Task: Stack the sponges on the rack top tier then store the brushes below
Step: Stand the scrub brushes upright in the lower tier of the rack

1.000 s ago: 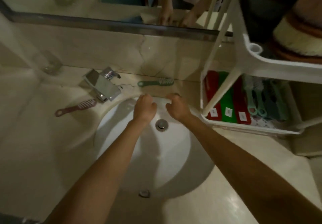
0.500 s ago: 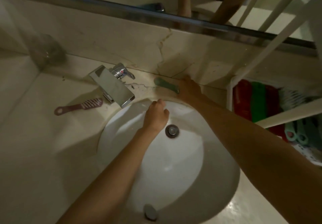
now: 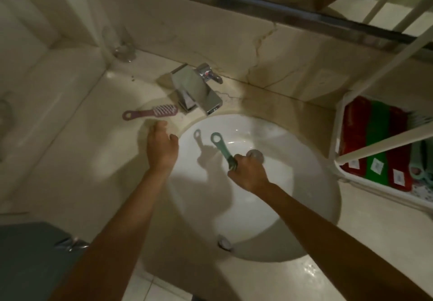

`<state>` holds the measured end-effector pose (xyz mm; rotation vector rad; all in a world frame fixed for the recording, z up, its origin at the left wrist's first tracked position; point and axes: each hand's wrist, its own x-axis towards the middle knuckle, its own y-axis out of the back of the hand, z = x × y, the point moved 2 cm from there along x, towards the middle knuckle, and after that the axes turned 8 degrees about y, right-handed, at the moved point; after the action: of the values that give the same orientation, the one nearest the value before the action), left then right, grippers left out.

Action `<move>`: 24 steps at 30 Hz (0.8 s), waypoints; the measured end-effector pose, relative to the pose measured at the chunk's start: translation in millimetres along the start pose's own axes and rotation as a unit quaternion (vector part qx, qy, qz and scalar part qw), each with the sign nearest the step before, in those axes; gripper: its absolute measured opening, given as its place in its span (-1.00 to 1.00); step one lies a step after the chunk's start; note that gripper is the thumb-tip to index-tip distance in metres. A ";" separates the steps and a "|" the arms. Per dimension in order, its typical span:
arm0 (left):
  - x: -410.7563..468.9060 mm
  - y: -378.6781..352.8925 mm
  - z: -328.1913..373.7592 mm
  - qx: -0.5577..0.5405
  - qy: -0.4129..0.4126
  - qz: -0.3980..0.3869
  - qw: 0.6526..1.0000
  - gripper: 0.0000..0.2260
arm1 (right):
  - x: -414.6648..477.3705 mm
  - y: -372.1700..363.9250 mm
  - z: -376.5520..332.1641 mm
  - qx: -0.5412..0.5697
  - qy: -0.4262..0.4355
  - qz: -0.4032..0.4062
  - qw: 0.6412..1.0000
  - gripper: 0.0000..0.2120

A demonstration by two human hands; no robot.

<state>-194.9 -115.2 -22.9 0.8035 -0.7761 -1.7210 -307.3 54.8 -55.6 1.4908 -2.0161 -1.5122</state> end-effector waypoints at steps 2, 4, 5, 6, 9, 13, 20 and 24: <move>29.1 0.7 -9.4 0.074 -0.013 -0.045 0.996 -0.54 | 7.2 -7.6 -22.2 0.044 0.000 -0.029 0.999 -0.79; 55.7 -1.2 -15.6 0.145 -0.063 -0.078 0.984 -0.49 | 16.2 -10.6 -38.3 0.077 -0.002 -0.050 0.996 -0.80; 67.5 -3.0 -16.7 0.176 -0.093 -0.090 0.976 -0.48 | 20.1 -10.5 -43.8 0.081 0.000 -0.057 0.995 -0.80; 77.3 -4.5 -16.5 0.205 -0.119 -0.103 0.966 -0.46 | 23.2 -9.5 -47.1 0.081 0.002 -0.061 0.995 -0.80; 97.1 -6.4 -9.4 0.267 -0.127 -0.109 0.949 -0.48 | 24.2 -4.8 -47.3 0.072 -0.006 -0.054 0.996 -0.81; 101.8 -9.4 1.7 0.329 -0.150 -0.103 0.927 -0.61 | 15.0 -2.5 -36.1 0.045 -0.016 -0.039 0.998 -0.85; 65.7 8.0 -14.7 0.230 -0.119 -0.101 0.961 -0.74 | -9.9 3.8 -28.7 -0.068 0.035 -0.014 0.997 -0.78; 4.6 32.0 -25.6 0.086 -0.124 -0.079 0.985 -0.86 | -32.6 11.9 -28.4 -0.145 0.067 0.034 0.987 -0.75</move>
<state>-158.3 -130.7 -12.1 0.7930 -1.0650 -1.9390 -280.2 63.5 -20.9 1.3535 -1.6708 -1.5536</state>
